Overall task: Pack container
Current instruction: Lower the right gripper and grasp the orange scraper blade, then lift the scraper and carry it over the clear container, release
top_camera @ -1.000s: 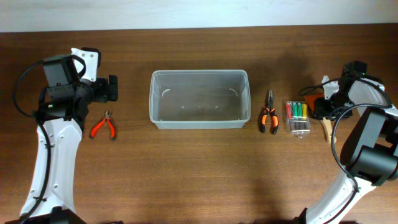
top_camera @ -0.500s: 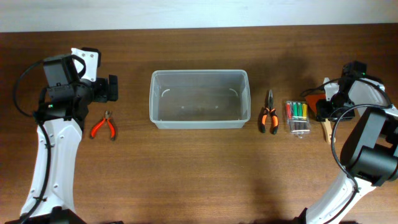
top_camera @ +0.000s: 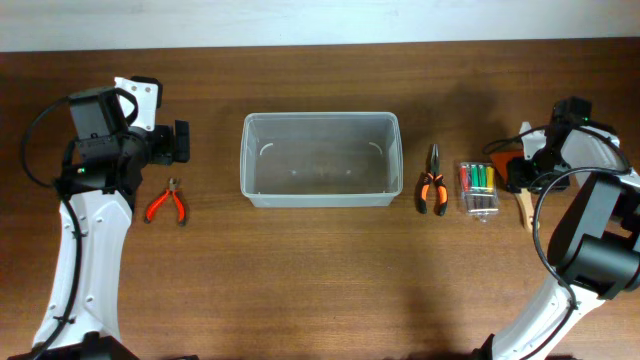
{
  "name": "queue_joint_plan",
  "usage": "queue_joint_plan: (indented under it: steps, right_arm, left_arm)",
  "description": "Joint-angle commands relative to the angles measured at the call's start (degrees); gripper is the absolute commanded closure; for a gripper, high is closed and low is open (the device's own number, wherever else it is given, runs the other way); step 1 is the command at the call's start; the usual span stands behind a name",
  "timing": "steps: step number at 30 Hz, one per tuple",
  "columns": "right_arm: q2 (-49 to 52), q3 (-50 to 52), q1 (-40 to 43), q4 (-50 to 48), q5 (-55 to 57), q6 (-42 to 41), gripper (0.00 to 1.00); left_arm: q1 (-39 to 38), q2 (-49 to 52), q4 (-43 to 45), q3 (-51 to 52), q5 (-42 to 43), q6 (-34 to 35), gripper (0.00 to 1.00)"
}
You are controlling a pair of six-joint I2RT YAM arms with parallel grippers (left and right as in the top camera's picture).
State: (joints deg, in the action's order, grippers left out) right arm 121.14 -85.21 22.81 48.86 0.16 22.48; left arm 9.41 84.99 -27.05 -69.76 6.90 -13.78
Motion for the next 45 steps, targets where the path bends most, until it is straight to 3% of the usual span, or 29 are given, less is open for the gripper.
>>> queue_joint_plan:
  steps: [1, 31, 45]
  right_arm:
    - [1.18, 1.42, 0.09, -0.24, -2.58, -0.48, 0.41]
    - [1.18, 1.42, 0.09, -0.04, -2.56, -0.46, 0.68]
    - [1.14, -3.52, 0.09, 3.93, -2.56, -0.48, 0.71]
  left_arm:
    - [0.20, 0.52, -0.04, -1.16, 0.81, -0.68, 0.01]
    - [0.20, 0.52, -0.04, -1.16, 0.81, -0.68, 0.01]
    - [0.20, 0.52, -0.04, -1.16, 0.81, -0.68, 0.01]
